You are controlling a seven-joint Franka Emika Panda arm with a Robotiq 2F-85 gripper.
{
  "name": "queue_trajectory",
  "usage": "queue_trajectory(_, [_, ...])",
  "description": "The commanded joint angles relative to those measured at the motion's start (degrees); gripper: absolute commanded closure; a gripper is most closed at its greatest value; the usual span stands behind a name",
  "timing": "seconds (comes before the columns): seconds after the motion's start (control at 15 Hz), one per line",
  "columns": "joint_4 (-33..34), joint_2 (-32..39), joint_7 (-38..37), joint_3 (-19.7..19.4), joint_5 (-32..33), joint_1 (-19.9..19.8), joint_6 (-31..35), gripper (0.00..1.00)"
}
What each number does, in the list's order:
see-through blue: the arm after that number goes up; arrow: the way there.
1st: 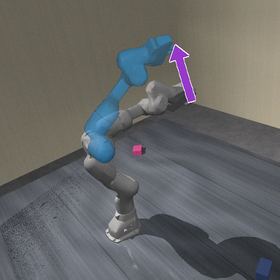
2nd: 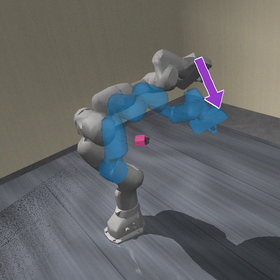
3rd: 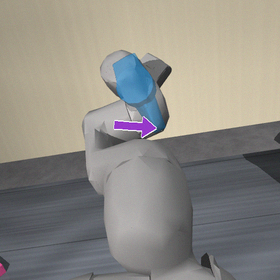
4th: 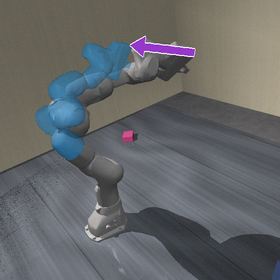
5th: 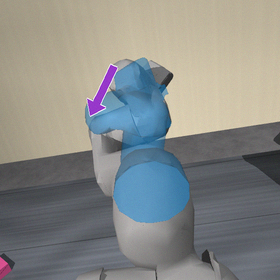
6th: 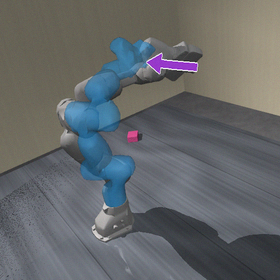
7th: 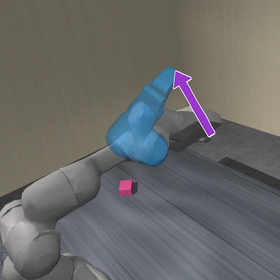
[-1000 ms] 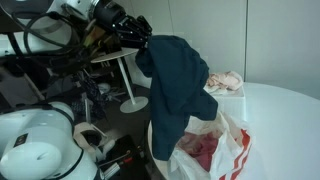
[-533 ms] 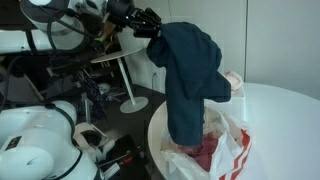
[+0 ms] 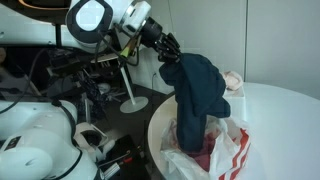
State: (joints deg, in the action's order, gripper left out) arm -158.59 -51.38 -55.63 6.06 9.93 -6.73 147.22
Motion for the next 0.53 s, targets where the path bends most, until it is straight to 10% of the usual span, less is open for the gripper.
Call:
queue_trajectory(0.0, [0.0, -1.4, 5.5, -1.6, -6.1, 0.3, -3.9, 0.97])
queue_trajectory(0.47, [0.3, 2.1, 11.6, -4.5, -10.8, -2.2, -19.1, 0.97])
